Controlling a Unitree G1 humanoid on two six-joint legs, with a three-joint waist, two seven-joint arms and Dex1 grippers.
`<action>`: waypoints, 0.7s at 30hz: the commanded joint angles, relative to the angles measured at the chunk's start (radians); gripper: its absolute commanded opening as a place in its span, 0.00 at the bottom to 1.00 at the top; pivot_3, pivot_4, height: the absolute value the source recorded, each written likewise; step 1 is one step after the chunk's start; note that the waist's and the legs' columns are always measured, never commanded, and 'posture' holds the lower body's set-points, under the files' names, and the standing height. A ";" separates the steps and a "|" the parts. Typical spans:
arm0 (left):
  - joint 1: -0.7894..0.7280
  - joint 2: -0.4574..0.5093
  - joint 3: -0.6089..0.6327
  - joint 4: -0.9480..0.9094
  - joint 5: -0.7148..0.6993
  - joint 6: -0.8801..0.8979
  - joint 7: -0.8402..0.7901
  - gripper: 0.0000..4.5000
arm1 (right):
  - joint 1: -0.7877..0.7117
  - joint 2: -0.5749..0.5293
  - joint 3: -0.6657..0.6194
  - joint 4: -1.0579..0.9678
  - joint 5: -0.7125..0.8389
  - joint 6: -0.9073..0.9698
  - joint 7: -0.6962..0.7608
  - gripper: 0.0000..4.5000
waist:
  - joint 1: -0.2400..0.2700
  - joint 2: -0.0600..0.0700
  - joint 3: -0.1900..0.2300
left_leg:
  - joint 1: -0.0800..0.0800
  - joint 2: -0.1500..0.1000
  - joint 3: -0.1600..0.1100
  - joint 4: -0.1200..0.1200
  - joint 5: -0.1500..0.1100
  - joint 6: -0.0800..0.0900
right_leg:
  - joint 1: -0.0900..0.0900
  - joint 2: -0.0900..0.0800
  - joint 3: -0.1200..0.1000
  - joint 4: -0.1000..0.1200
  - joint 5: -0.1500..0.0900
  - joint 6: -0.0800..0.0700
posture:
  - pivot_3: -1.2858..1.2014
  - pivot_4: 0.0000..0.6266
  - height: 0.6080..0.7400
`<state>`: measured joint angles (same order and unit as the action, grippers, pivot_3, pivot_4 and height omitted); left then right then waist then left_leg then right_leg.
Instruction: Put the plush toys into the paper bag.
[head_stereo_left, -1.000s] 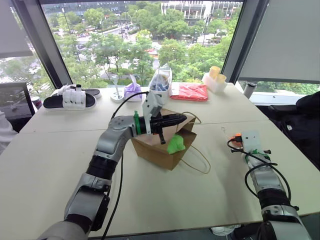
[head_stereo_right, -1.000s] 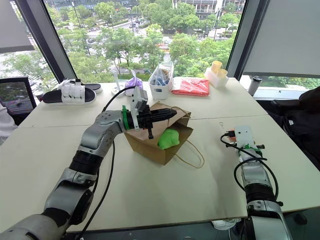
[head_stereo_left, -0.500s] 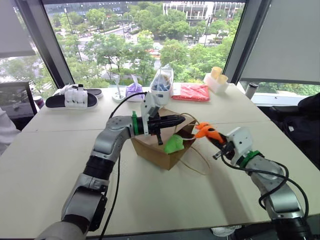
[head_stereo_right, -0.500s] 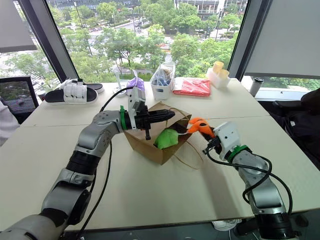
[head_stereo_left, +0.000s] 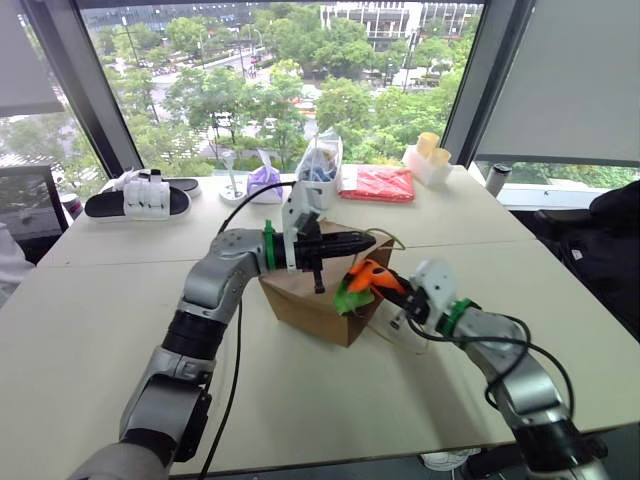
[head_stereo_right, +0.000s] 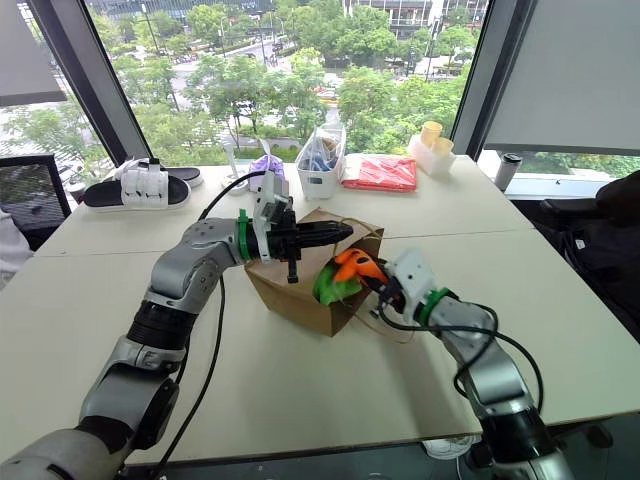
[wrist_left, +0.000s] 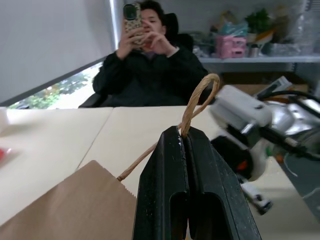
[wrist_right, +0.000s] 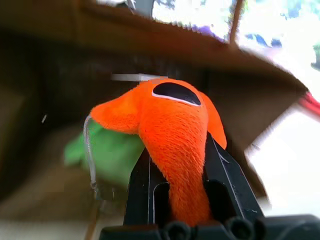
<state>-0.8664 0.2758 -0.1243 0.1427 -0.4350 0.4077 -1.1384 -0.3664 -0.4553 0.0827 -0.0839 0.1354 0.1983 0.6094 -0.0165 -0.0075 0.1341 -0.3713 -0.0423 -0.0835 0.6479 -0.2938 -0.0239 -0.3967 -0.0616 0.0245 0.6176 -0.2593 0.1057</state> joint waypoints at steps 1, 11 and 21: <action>-0.010 0.015 -0.003 -0.046 -0.023 0.013 -0.027 0.00 | -0.058 0.010 0.035 0.073 -0.033 -0.070 0.029 0.00 | 0.003 0.000 0.000 | 0.000 0.000 0.000 0.000 0.000 -0.001 | 0.000 0.000 0.000 0.000 0.000 0.000 | 0.52 0.24 1.00; -0.008 0.019 0.006 -0.044 -0.019 0.018 0.011 0.00 | -0.164 0.086 0.095 0.272 -0.088 -0.135 0.028 0.00 | 0.002 0.000 0.000 | -0.001 -0.001 0.000 0.000 0.001 -0.002 | -0.001 -0.001 0.000 0.000 0.000 0.000 | 0.52 0.24 1.00; -0.037 -0.013 0.035 0.049 0.010 -0.048 0.097 0.00 | -0.115 0.093 0.031 0.238 -0.102 -0.160 -0.063 1.00 | 0.005 0.000 0.000 | -0.001 -0.001 -0.001 0.000 0.001 -0.002 | -0.001 -0.001 0.000 0.000 0.000 0.000 | 0.52 0.24 1.00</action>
<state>-0.8730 0.2667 -0.1234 0.1909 -0.4247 0.3897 -1.0631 -0.4884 -0.3631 0.1428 0.2054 0.0228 0.0436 0.5651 -0.0111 -0.0075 0.1341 -0.3724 -0.0431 -0.0842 0.6479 -0.2928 -0.0258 -0.3975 -0.0625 0.0245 0.6179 -0.2592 0.1056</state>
